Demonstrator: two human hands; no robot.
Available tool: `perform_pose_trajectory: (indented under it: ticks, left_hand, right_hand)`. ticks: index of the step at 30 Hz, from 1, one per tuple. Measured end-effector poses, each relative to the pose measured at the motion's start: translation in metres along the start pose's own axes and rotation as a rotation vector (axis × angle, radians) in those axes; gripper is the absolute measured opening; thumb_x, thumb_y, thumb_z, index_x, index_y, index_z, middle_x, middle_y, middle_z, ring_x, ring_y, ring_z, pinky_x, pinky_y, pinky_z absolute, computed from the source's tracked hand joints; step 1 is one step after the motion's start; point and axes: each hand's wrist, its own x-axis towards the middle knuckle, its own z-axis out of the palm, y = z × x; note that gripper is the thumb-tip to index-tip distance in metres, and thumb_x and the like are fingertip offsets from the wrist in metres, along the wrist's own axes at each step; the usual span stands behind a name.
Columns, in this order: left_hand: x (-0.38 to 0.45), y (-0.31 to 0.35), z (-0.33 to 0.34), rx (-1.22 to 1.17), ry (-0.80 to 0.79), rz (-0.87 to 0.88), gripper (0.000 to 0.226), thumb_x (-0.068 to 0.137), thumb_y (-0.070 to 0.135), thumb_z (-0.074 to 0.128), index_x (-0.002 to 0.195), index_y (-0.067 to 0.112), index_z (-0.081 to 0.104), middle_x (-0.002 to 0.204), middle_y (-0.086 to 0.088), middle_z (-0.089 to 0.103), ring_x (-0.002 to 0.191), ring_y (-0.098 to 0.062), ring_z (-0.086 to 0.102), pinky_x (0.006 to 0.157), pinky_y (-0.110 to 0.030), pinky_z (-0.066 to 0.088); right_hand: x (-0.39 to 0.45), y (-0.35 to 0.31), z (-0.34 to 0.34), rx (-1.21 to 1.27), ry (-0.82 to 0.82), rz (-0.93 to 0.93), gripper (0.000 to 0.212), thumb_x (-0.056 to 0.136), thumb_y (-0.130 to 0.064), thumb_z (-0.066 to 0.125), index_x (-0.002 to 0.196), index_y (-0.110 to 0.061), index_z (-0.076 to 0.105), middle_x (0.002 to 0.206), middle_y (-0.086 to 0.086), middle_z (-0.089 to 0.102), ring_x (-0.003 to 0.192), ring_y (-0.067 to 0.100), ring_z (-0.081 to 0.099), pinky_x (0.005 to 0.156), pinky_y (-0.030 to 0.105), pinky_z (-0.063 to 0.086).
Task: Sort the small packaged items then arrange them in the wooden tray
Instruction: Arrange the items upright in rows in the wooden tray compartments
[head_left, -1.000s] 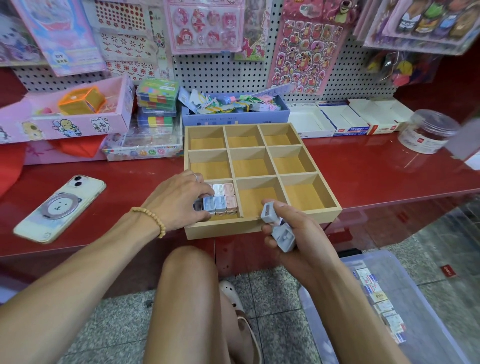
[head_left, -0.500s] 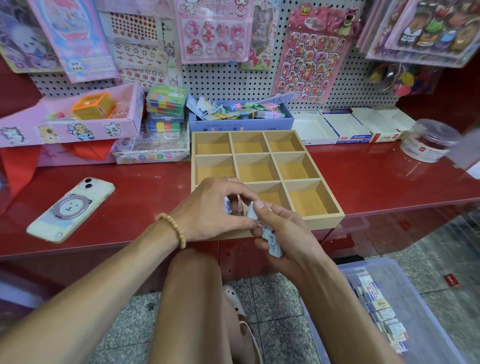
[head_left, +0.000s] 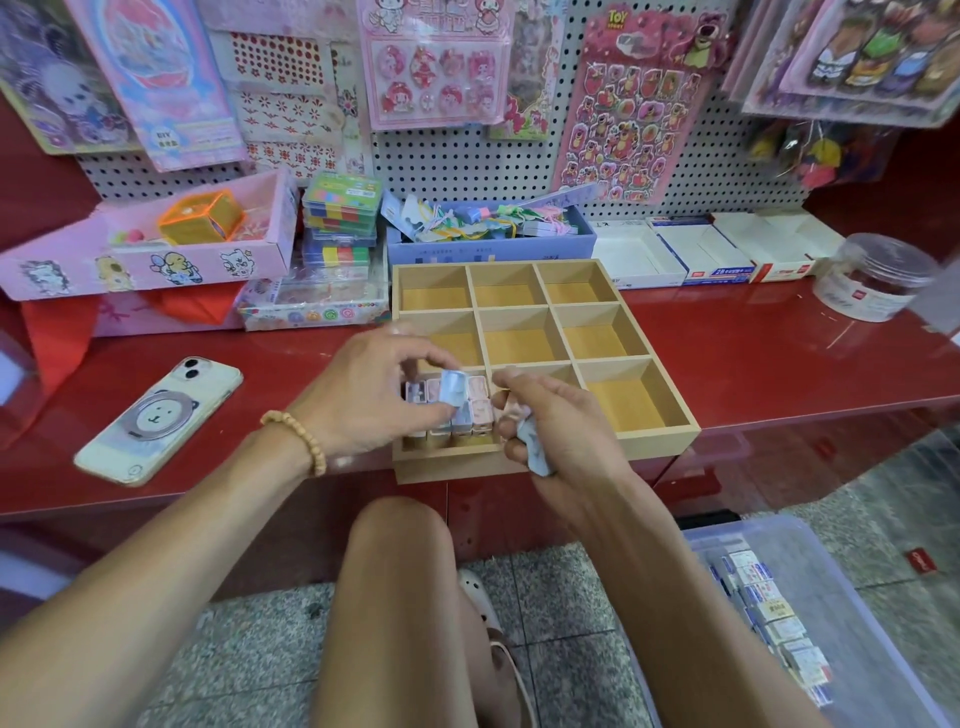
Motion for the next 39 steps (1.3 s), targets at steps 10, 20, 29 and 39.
perform_pose_trajectory:
  ticks: [10,20,29,39]
  left_hand:
    - [0.004,-0.03,0.006,0.338,-0.179,-0.152,0.034,0.067,0.03,0.078,0.1,0.025,0.072,0.081,0.018,0.056,0.075,0.0,0.051,0.063,-0.02,0.035]
    - [0.012,-0.024,0.016,0.442,-0.233,-0.196,0.034,0.064,0.036,0.082,0.093,0.03,0.064,0.083,0.011,0.051,0.085,-0.014,0.053,0.072,-0.032,0.046]
    - [0.01,-0.027,0.024,0.439,-0.191,-0.168,0.031,0.07,0.04,0.082,0.094,0.03,0.064,0.079,0.015,0.048,0.087,-0.011,0.048,0.068,-0.029,0.038]
    - [0.005,0.001,0.021,0.028,-0.073,0.006,0.036,0.069,0.034,0.085,0.1,0.024,0.069,0.087,0.01,0.062,0.08,-0.009,0.058,0.077,-0.026,0.049]
  right_hand:
    - [0.007,-0.002,-0.031,0.175,0.015,0.077,0.03,0.096,-0.002,0.034,0.104,0.002,0.062,0.076,0.01,0.05,0.054,0.015,0.047,0.04,0.022,0.032]
    - [0.004,-0.001,-0.037,0.057,-0.039,0.075,0.02,0.098,-0.004,0.05,0.112,0.002,0.064,0.074,0.006,0.061,0.055,0.012,0.049,0.038,0.019,0.033]
    - [-0.002,0.006,-0.042,0.023,-0.024,0.04,0.017,0.075,-0.026,0.073,0.073,-0.011,0.065,0.075,0.005,0.064,0.05,0.01,0.046,0.036,0.019,0.032]
    - [-0.006,0.012,-0.035,-0.032,-0.007,0.015,0.021,0.07,-0.031,0.076,0.063,-0.015,0.066,0.059,-0.001,0.051,0.049,0.01,0.043,0.038,0.02,0.029]
